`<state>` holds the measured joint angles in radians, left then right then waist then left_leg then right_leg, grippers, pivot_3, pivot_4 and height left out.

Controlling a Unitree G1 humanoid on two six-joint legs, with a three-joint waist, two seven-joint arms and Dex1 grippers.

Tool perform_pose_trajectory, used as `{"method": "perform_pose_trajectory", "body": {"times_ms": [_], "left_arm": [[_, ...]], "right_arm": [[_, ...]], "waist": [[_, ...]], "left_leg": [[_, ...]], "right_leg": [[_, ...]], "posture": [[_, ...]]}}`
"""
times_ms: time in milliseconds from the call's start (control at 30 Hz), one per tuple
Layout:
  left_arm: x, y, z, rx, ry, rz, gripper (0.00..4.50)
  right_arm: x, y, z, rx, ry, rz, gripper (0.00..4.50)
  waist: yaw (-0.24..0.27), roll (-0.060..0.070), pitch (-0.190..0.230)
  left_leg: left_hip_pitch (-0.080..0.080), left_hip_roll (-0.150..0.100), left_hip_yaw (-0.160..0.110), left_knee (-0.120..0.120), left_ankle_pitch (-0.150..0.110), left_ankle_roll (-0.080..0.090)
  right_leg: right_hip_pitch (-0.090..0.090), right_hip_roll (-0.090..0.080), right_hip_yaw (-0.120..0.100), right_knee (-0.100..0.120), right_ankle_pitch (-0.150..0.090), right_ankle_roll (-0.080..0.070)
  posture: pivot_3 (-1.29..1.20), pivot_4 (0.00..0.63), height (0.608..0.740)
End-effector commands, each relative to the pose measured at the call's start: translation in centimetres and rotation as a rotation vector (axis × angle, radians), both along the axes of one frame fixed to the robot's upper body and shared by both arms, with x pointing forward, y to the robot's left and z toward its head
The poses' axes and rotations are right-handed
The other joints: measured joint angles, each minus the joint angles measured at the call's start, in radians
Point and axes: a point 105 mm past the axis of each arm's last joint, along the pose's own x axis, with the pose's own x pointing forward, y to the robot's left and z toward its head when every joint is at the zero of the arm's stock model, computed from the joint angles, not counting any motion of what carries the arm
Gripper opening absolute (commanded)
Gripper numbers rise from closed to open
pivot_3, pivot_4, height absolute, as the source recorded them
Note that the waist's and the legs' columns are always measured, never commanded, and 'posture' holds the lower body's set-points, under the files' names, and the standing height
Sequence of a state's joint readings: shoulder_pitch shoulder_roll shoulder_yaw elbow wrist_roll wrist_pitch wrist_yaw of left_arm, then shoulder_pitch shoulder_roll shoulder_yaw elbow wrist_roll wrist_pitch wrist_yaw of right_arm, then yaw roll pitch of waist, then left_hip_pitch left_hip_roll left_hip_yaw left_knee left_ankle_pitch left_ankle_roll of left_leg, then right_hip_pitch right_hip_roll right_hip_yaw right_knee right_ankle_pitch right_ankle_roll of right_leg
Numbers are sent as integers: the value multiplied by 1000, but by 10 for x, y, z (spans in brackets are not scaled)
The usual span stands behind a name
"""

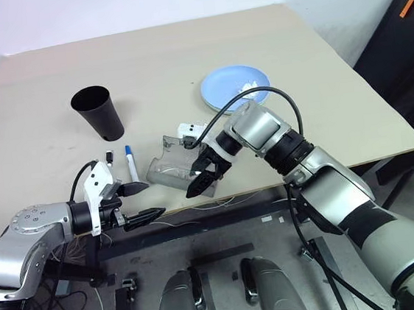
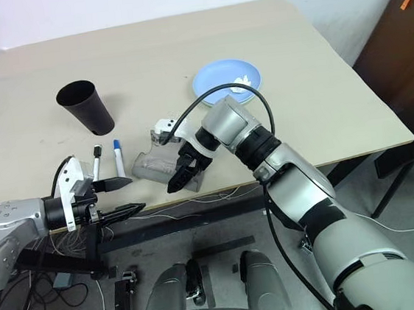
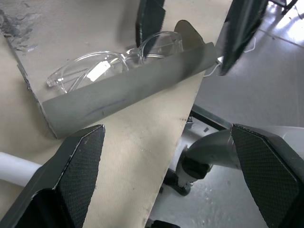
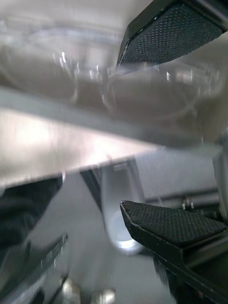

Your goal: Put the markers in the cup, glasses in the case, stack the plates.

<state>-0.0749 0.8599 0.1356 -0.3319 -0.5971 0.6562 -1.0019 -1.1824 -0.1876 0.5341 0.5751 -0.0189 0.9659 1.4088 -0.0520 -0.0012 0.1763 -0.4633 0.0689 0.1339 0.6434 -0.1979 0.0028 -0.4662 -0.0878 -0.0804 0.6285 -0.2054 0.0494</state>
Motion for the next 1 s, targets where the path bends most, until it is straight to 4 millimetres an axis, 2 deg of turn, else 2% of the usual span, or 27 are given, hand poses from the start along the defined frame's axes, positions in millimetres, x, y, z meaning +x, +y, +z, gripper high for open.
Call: {"method": "perform_pose_trajectory", "body": {"times_ms": [33, 233, 533, 633, 700, 833, 900, 1000], "left_arm": [[2, 0, 6, 6, -40, -12, 4437], [3, 1, 6, 8, -43, -14, 4437], [4, 0, 8, 3, -47, -16, 4437], [5, 0, 8, 0, -49, -16, 4437], [5, 1, 10, -9, -51, -13, 4437], [3, 1, 18, -33, -91, -20, 4437], [1, 3, 20, -33, -98, -22, 4437], [-2, 7, 20, -23, -89, -25, 4437]], "right_arm": [[12, -1, 9, 9, -100, -11, 4472], [16, -3, 18, 45, -119, -4, 4472], [7, 0, 56, 189, -67, 22, 4472], [9, -2, 75, 263, -102, 13, 4472], [16, -4, 90, 314, -101, -42, 4472], [53, -19, 103, 355, -185, -273, 4472], [66, -30, 98, 348, -184, -373, 4472], [72, -36, 90, 338, -158, -414, 4472]], "waist": [[2, 0, 0], [8, 0, 0], [8, 0, 0], [9, 0, 0], [9, 0, 0], [8, 0, 0], [8, 0, 0], [7, 0, 0]], "left_leg": [[0, 0, 0, 0, 0, 0], [-1, 0, 0, -1, 0, 0], [0, 0, 0, 0, 0, 0], [-1, 0, 0, 0, 0, 0], [-1, 0, 0, 0, 0, 0], [-1, 0, 0, 0, 0, 0], [-1, 0, 0, 0, 0, 0], [-1, 0, 0, -1, 0, 0]], "right_leg": [[0, 0, 0, 0, 0, 0], [0, 0, 0, -1, 0, 0], [0, 1, 0, -1, 0, 0], [0, 1, 0, -1, 0, 0], [0, 1, 0, -1, 0, 0], [0, 1, 0, -1, 0, 0], [0, 0, 0, -1, 0, 0], [1, 0, 0, -3, 0, 0]], "posture": [[0, 150, 740], [0, 150, 740], [0, 150, 740], [0, 150, 740], [0, 150, 740], [0, 150, 740], [0, 150, 740], [0, 150, 740]]}}
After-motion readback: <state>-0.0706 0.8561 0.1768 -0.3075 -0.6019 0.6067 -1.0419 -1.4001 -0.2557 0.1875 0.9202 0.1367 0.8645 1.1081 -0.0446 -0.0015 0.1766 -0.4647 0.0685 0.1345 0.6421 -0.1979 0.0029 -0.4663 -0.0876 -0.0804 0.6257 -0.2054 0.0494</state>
